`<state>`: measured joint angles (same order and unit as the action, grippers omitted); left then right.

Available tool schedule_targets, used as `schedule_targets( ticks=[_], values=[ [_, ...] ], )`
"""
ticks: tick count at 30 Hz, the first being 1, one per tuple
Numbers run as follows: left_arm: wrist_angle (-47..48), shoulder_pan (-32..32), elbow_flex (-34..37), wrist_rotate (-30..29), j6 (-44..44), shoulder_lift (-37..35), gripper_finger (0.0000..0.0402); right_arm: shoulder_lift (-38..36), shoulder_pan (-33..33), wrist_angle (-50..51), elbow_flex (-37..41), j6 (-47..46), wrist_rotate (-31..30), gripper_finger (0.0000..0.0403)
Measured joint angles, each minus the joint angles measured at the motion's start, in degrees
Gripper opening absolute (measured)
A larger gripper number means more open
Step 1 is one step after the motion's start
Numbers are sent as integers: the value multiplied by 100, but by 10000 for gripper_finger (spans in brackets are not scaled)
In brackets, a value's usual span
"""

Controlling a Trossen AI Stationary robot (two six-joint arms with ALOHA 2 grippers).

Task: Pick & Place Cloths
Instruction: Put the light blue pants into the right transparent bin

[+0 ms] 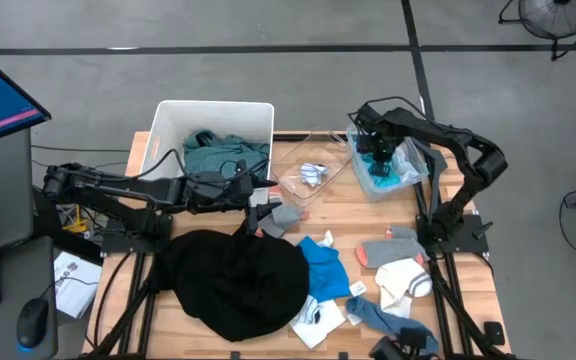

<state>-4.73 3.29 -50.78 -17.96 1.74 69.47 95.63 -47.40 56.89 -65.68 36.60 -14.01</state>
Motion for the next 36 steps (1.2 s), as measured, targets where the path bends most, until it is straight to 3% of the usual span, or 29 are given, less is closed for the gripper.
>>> schedule_targets(
  ticks=[7,17,22,30,36],
  values=[
    [7,2,0,0,-41,0,241,74,243,-237,50,45,-46,0],
    [76,0,0,0,-41,0,241,514,36,-273,1,-312,717,0],
    [78,1,0,0,-41,0,241,252,-45,-229,-53,-470,631,9],
    [79,1,0,0,-42,0,241,-435,-102,138,-79,-556,382,76],
    [79,2,0,0,-41,0,241,-961,-25,499,-86,-715,446,176]
  ],
)
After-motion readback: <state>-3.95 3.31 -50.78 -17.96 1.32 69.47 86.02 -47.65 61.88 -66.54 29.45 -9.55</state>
